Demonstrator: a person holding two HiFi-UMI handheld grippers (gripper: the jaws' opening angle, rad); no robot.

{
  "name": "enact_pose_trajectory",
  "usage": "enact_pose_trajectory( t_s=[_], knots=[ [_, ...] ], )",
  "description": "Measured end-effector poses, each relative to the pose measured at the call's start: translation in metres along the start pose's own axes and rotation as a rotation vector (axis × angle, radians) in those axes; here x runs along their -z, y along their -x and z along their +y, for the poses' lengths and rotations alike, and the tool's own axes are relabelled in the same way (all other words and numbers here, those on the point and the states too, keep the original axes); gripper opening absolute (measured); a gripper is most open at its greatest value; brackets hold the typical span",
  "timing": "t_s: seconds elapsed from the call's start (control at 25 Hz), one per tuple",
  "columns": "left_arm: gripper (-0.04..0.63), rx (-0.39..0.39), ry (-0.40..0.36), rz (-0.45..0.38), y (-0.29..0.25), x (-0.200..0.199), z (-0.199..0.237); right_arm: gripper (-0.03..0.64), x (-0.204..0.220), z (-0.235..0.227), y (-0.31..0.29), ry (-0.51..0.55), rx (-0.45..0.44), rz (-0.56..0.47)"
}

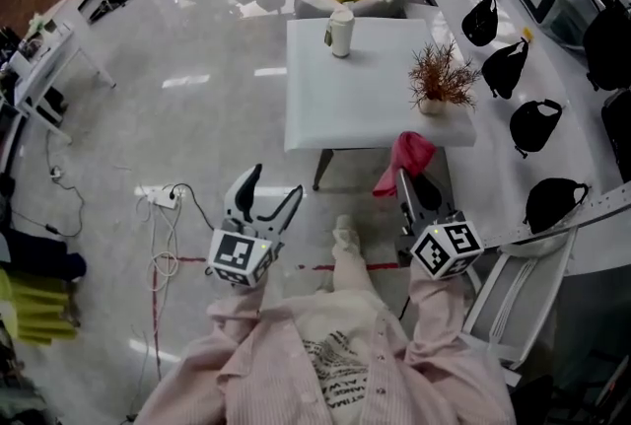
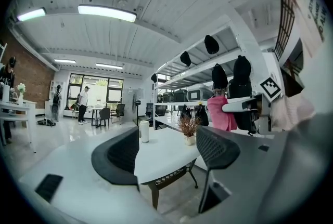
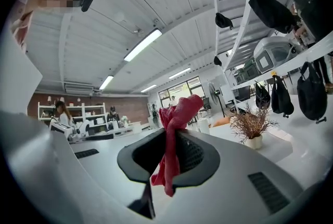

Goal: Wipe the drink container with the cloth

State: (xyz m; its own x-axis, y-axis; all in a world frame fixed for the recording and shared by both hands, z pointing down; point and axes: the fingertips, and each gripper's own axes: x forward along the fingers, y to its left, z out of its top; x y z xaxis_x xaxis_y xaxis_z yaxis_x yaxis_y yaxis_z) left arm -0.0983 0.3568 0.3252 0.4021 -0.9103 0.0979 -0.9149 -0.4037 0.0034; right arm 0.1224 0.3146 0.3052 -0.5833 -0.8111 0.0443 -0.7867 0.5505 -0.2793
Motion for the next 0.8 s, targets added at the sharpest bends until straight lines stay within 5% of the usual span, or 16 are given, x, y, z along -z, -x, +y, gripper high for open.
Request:
enact_pose_trajectory(
  t_s=[0.8],
  knots=[
    [0.319, -0.021, 0.070, 0.034, -0.200, 0.000, 0.108, 0.037, -0.028, -0.113, -0.226, -0.015, -0.067, 0.082]
  ],
)
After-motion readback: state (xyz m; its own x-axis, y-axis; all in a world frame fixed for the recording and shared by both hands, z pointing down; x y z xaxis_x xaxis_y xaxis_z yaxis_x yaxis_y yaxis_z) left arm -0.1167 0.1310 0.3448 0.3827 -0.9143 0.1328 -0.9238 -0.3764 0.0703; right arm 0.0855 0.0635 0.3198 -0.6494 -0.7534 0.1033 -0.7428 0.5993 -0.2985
